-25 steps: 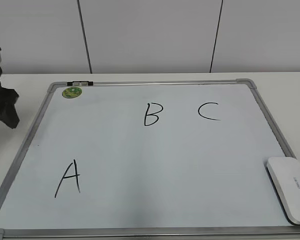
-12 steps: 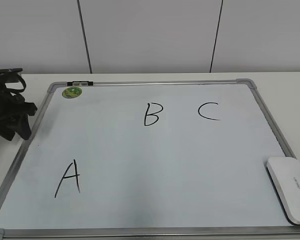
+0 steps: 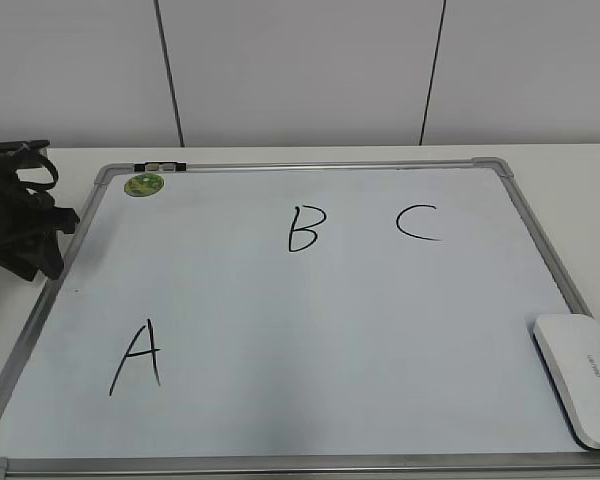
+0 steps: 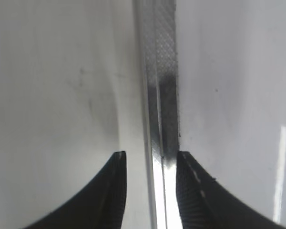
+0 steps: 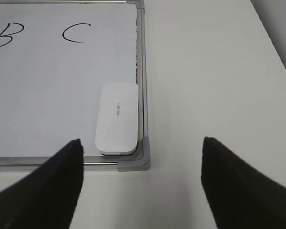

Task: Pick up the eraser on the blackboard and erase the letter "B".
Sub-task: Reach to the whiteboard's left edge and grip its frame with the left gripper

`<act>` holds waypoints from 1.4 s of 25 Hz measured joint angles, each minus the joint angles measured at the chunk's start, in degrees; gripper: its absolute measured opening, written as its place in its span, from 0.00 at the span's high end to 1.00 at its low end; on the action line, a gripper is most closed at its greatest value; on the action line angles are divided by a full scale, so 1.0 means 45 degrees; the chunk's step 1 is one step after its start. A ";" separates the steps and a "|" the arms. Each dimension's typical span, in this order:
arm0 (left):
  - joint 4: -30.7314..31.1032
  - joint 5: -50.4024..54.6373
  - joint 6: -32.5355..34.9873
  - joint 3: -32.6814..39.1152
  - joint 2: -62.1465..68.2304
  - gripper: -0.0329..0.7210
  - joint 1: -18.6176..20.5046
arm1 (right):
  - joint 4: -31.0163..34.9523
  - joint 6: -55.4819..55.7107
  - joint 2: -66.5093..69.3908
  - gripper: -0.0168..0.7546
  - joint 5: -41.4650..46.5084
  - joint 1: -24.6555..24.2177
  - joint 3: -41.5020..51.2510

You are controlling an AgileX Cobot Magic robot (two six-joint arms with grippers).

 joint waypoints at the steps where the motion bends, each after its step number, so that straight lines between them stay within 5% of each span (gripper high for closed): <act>1: 0.0000 0.0002 0.0000 0.0000 0.0000 0.65 0.0000 | 0.0000 0.0000 0.0000 0.21 0.0000 0.0000 0.0000; 16: -0.0146 -0.0129 0.0000 -0.0048 0.0381 0.66 0.0000 | 0.0000 0.0000 0.0000 0.21 0.0000 0.0000 0.0000; 27: -0.0309 -0.0103 0.0000 -0.0048 0.0381 0.93 0.0020 | 0.0000 0.0000 0.0000 0.21 0.0000 0.0000 0.0000; 35: -0.0366 -0.0082 -0.0056 -0.0048 0.0381 0.94 0.0020 | 0.0000 0.0000 0.0000 0.21 0.0000 0.0000 0.0000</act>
